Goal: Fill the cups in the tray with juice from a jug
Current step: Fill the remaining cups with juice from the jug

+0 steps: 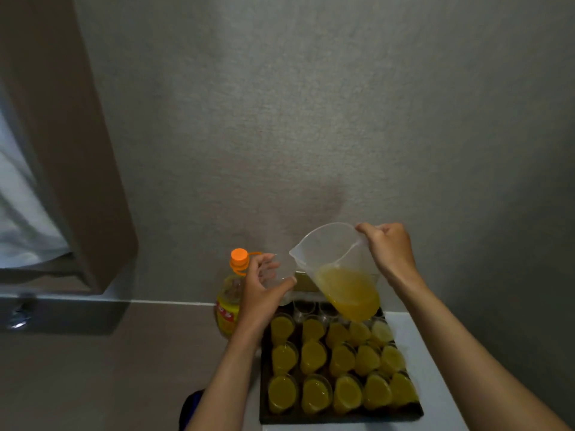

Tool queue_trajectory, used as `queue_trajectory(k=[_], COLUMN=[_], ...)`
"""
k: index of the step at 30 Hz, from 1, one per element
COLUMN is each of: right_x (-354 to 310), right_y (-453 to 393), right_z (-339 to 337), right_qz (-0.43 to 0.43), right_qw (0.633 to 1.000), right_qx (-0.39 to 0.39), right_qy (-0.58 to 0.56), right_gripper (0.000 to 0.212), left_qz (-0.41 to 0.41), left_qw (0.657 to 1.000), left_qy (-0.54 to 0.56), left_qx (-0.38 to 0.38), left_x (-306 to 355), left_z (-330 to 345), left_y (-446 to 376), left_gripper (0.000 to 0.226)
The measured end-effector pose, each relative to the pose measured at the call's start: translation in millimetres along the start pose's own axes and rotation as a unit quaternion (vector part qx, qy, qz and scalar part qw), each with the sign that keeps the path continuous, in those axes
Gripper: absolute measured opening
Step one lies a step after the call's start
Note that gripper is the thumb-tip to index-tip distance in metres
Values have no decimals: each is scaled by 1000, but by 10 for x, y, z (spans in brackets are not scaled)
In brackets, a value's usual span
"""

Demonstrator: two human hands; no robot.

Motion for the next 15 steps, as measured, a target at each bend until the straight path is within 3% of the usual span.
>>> queue_trajectory(k=[5,15], right_x=[-94,-375], right_y=[-3,-109], right_z=[16,14], right_qz=[-13,-70], right_qw=[1000,993], right_qx=[-4,-23], right_qy=[24,91], right_gripper=[57,54], left_qz=[7,5], left_qw=[1000,1000], left_qy=[-6,-1], left_qx=[-23,-7], left_x=[-20,-56], left_z=[2,-59], left_y=[62,34], left_gripper=[69,63])
Point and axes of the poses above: each hand's wrist, its own y-axis away from the middle knuckle, its own z-axis out of the palm, x = y × z, the point moved 7 cm from there along -y, towards the middle knuckle, and after that the axes turned 10 degrees about y, right-handed, at the moved point
